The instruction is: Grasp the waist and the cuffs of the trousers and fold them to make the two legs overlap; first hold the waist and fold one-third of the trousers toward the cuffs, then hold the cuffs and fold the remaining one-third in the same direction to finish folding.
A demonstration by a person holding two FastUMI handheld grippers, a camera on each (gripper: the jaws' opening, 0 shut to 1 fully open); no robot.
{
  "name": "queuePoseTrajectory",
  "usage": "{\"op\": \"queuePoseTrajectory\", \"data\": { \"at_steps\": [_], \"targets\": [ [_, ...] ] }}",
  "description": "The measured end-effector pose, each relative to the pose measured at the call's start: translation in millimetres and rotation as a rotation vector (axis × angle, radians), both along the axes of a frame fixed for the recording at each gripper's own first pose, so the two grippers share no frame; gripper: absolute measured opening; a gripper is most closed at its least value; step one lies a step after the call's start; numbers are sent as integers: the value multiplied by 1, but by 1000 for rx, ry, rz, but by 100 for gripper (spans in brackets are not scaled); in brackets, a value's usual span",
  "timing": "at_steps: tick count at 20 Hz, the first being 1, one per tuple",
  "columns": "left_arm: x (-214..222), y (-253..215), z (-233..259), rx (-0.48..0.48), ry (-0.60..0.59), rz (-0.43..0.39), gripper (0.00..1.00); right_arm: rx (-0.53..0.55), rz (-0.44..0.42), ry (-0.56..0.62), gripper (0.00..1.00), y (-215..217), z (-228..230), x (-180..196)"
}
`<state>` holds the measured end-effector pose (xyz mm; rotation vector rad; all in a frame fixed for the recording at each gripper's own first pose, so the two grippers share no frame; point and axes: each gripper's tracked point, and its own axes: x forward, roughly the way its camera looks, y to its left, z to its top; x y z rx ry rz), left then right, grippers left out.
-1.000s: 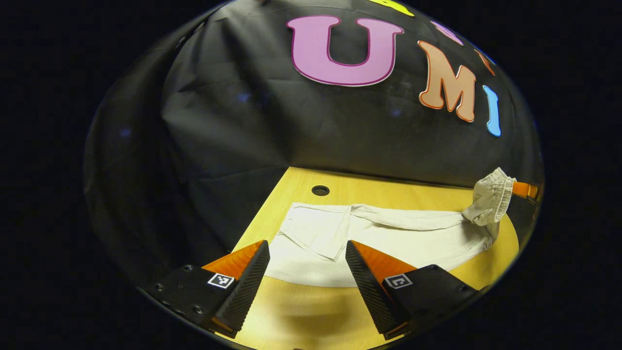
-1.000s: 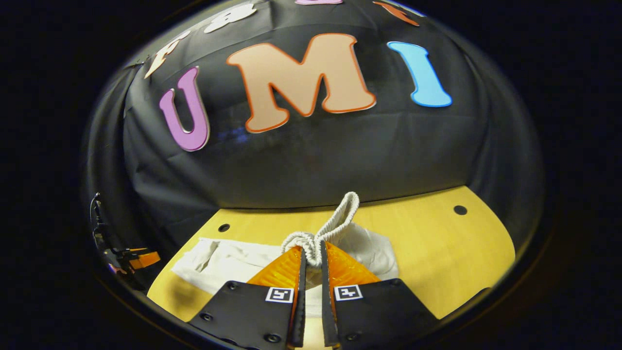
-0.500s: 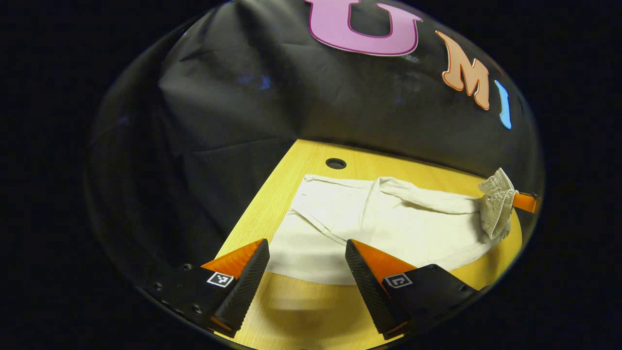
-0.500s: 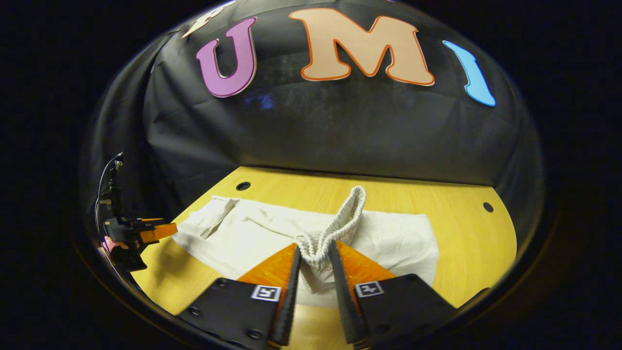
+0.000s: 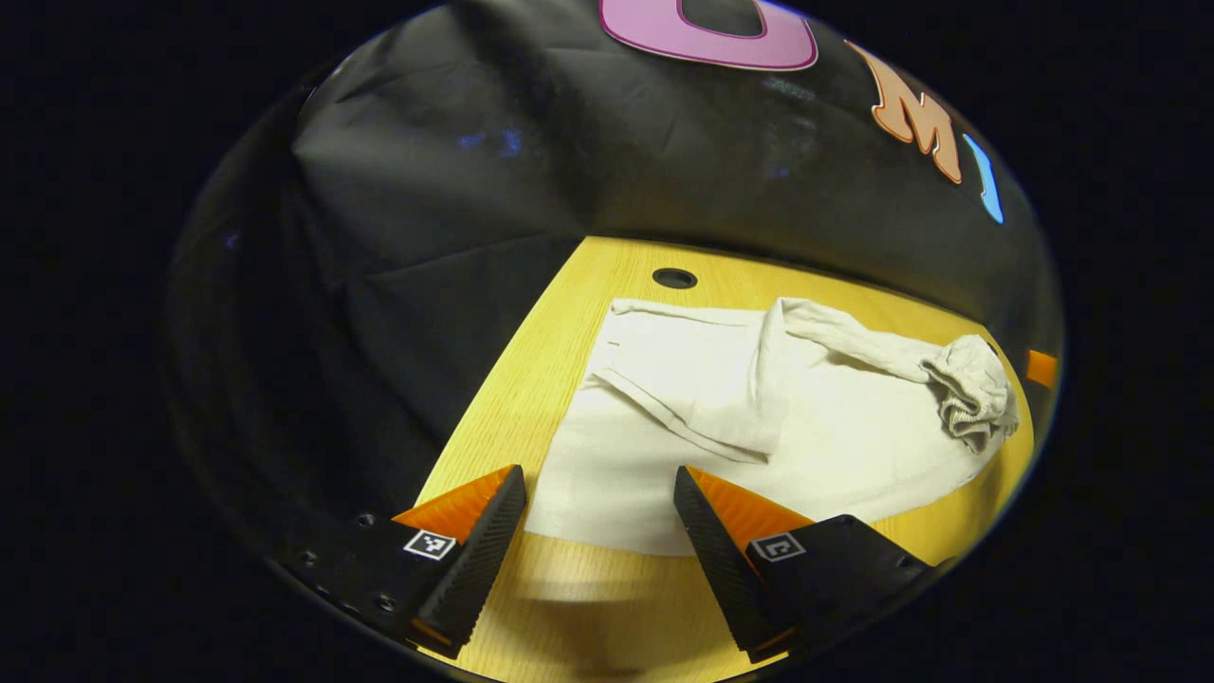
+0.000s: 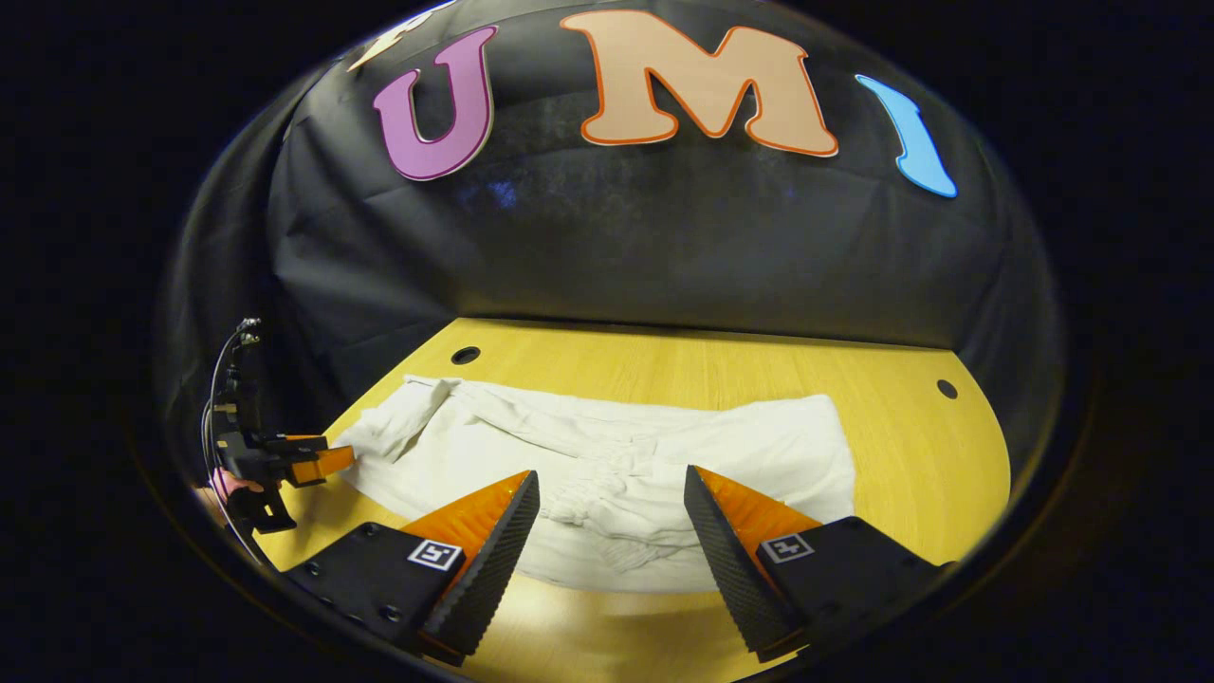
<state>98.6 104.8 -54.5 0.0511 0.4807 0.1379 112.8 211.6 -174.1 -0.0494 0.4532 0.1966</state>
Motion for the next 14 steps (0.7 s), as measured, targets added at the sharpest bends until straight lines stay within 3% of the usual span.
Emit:
{"op": "queuePoseTrajectory", "data": {
  "at_steps": [7, 13, 14],
  "targets": [
    [0, 2, -3, 15, 12, -10, 99, 10, -85, -23, 98, -31, 9, 2],
    [-5, 3, -1, 17, 27, -52, 91, -5, -107, -53, 98, -41, 17, -5],
    [-5, 5, 2, 21, 27, -69, 85, 4, -110, -51, 98, -41, 16, -6]
  ]
}}
